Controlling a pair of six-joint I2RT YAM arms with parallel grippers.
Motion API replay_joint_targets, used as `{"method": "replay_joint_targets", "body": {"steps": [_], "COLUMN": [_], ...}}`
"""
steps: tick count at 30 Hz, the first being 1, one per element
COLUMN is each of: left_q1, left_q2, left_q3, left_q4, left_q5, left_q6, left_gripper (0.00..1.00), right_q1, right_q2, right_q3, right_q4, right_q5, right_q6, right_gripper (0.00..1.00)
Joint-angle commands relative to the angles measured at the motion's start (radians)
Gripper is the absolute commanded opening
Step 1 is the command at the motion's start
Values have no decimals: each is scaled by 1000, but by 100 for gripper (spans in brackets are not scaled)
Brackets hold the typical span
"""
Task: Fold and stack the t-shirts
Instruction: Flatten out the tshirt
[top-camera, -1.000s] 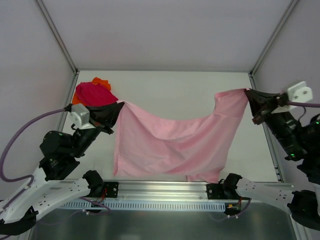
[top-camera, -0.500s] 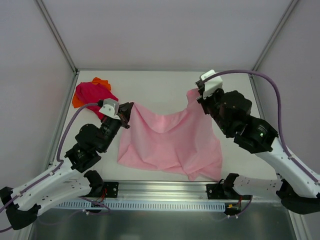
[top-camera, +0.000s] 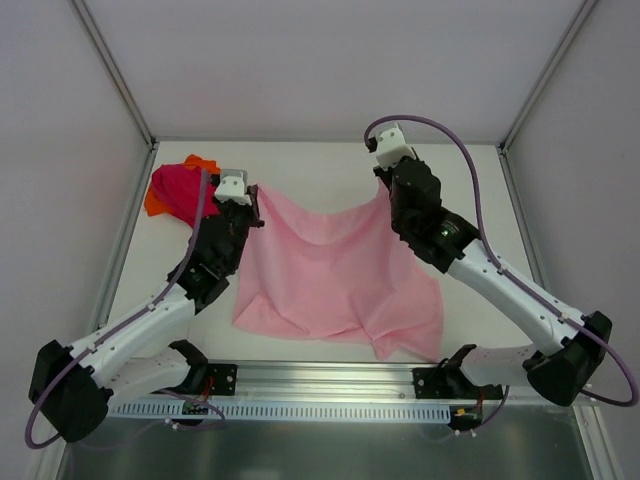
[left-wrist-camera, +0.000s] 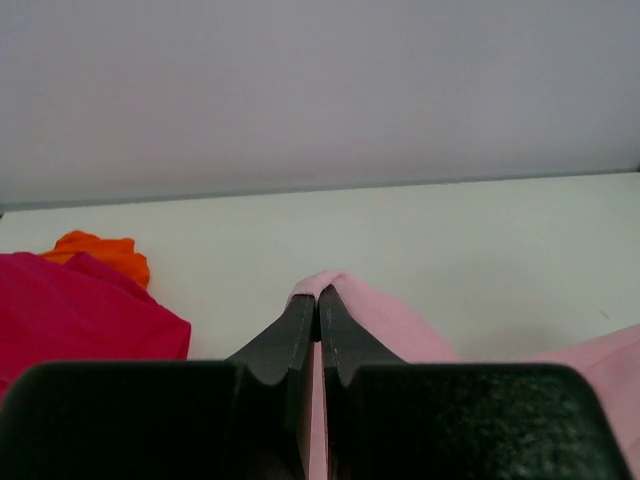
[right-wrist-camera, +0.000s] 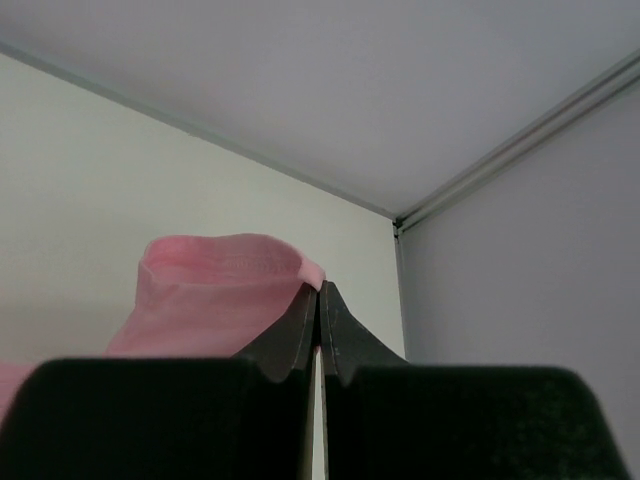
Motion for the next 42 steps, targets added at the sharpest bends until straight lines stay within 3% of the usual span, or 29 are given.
{"method": "replay_joint_targets", "body": {"steps": [1,11,19,32,39,42], "left_q1": [60,241,327,375,404,404], "left_q2": [119,452,675,844,896,872], "left_q3": [72,336,489,613,670,627], "left_q4": [83,3,-57,-75,-99,-65], "left_q5": [25,114,146,159,191,188], "left_q6": [-81,-219,-290,-339,-377,-387], "left_gripper": [0,0,0,0,0,0], "right_q1": [-66,-232,-269,-333,-353,-352], "right_q2": [40,262,434,526,589,577], "right_q3": [24,140,205,230,311,288], "right_q4": [173,183,223,295,194,185], "right_q5": [54,-20,-34,-8,-38,-46], "right_q6": [-30,62,60,51,120,151], "right_gripper": [1,1,1,1,1,1]}}
